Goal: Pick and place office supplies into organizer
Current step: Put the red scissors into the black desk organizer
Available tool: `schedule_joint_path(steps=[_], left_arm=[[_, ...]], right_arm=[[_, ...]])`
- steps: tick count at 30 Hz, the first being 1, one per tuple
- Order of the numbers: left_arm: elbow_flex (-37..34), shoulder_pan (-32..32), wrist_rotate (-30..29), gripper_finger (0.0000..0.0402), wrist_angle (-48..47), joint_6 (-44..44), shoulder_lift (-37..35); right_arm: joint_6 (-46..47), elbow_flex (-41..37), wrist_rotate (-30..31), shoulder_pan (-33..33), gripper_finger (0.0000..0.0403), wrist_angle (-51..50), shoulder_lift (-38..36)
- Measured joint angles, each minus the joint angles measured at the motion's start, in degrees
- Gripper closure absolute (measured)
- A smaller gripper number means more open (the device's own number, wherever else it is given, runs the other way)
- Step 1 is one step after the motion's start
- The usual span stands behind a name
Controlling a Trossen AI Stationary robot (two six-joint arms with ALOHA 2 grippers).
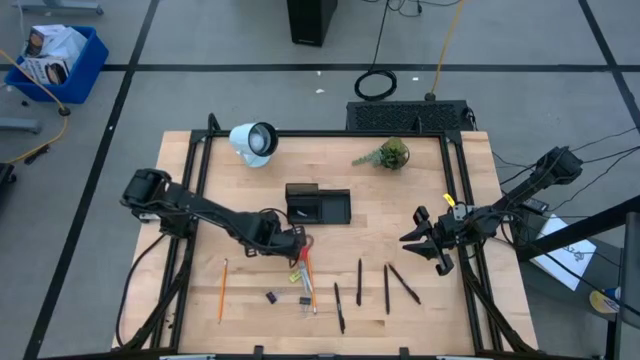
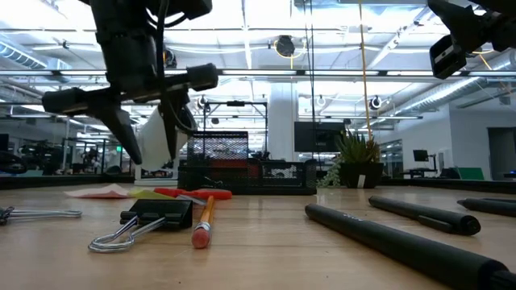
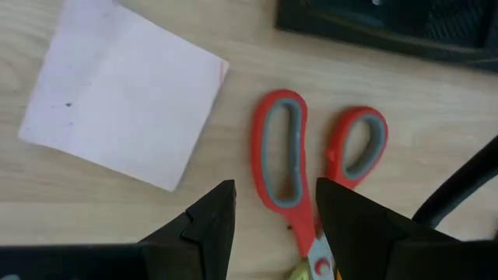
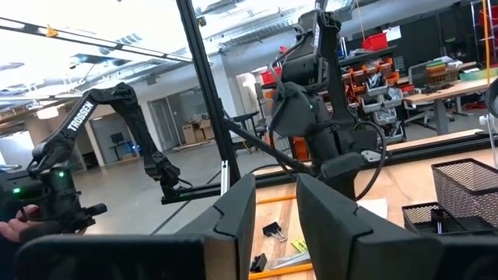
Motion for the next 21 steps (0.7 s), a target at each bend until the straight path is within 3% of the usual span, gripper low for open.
schedule_joint_path(steps=[21], left_arm=[[-0.1,1.9,2.7,0.0218,2.4,0.4,7.0]], right_arm=[[0.0,0.0,0.0,0.0,0.0314,-0.6,0.0]])
